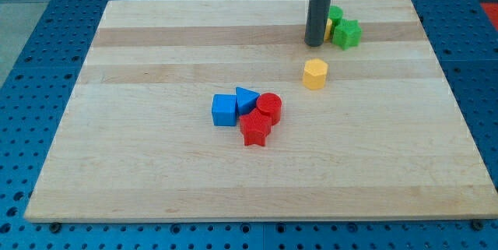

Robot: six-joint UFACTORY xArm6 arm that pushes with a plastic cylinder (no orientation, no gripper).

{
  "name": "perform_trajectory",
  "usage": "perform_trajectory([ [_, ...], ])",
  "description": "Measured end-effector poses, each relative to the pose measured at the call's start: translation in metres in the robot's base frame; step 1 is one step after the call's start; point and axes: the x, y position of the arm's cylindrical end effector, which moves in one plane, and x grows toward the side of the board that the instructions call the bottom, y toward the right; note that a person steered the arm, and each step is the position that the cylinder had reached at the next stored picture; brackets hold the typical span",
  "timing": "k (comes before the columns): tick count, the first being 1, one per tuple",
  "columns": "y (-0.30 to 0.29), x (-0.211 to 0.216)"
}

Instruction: Push the yellow heart along with green circle and the green star right a bit

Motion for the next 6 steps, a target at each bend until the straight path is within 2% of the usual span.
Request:
perform_trajectory([
  [2,0.015,0.000],
  [4,-0.081,-0.001],
  [5,-0.056,-0.035],
  [6,-0.025,-0.036],
])
